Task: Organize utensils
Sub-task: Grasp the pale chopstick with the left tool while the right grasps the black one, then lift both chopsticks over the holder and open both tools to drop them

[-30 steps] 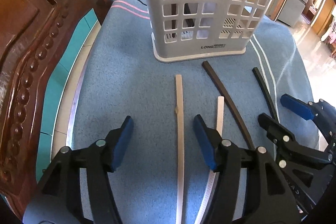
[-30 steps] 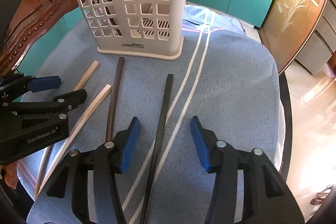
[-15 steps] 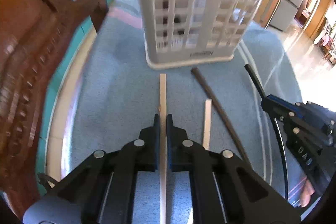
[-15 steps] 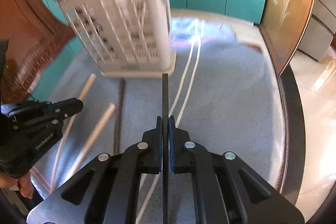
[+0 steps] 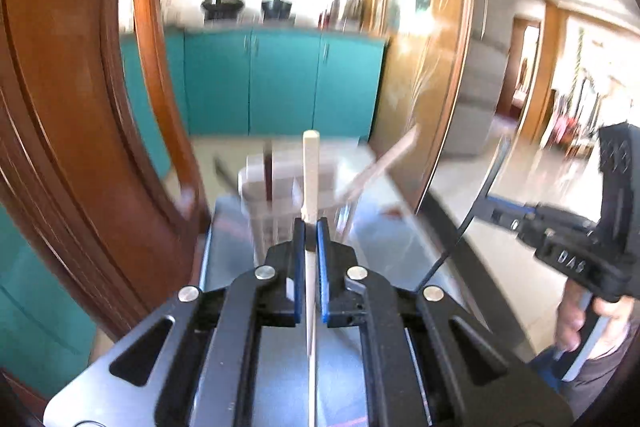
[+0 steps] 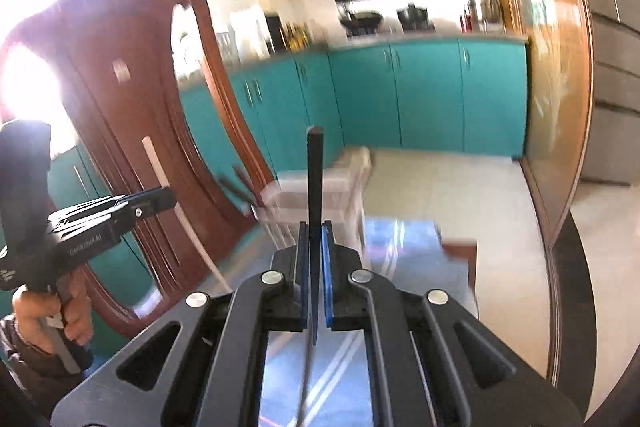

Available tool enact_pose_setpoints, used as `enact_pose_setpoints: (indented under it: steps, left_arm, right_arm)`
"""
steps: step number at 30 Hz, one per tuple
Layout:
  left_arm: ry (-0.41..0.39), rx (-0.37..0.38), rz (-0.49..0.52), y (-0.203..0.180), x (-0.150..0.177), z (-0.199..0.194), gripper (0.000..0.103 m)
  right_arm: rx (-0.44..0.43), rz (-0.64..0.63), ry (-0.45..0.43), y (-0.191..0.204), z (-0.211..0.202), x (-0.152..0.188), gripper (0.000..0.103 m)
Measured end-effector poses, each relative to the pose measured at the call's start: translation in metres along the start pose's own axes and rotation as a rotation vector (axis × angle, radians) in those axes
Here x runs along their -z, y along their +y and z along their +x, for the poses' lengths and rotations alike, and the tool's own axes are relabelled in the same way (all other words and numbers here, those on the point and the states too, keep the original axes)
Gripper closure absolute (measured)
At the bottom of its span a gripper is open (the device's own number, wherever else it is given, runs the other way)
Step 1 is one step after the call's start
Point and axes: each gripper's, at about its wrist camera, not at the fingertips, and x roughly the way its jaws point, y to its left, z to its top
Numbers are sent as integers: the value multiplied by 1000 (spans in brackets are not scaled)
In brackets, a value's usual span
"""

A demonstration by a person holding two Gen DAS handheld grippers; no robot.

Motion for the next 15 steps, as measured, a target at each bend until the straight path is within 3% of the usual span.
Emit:
enact_pose_setpoints:
  steps: [3, 6, 10, 13, 15]
  left_arm:
    - [-135, 1, -25, 3, -48, -20, 96]
    - [-255, -45, -80, 17, -80, -19, 96]
    - [-403, -93, -194, 39, -86, -6, 96]
    - [-364, -127, -229, 46, -79, 18, 96]
    - [-310, -174, -196, 43, -74, 41, 96]
  right_arm:
    - [-13, 5, -78, 4, -3, -39, 96]
    - [15, 31, -163, 5, -3, -70, 96]
    - [63, 71, -254, 3, 10, -86, 96]
    - [112, 46, -245, 2, 39, -79, 96]
    - [142, 28, -214, 3, 58, -70, 96]
